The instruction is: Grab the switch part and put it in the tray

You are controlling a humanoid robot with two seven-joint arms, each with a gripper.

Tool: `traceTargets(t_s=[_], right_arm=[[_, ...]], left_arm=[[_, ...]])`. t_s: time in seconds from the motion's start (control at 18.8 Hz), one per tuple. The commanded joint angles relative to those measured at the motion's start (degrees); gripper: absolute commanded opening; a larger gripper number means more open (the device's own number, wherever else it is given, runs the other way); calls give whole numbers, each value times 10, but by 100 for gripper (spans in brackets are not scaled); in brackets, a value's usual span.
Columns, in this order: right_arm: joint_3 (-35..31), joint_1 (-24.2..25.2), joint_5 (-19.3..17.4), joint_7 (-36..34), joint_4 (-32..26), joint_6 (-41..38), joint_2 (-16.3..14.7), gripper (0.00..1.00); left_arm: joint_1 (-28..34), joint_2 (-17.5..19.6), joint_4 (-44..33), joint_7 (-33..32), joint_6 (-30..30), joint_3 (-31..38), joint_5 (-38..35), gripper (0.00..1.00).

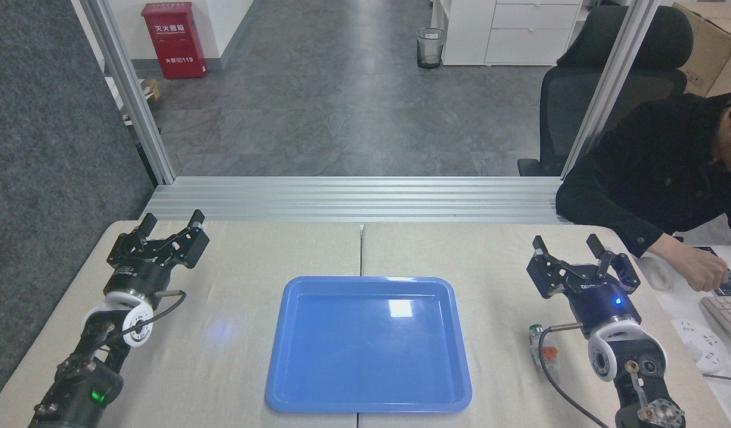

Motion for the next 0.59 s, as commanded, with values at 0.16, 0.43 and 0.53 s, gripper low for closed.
traceTargets(t_s=[0.16,0.43,0.53], right_arm=[[-4,-1,-3,4,-3,5,-5,100],[-3,-1,-3,7,-5,5,-5,100],[-5,0,-4,4,-8,6,-4,100]], left_arm=[[0,0,0,0,0,0,0,100],[0,0,0,0,0,0,0,100],[0,0,0,0,0,0,0,100]])
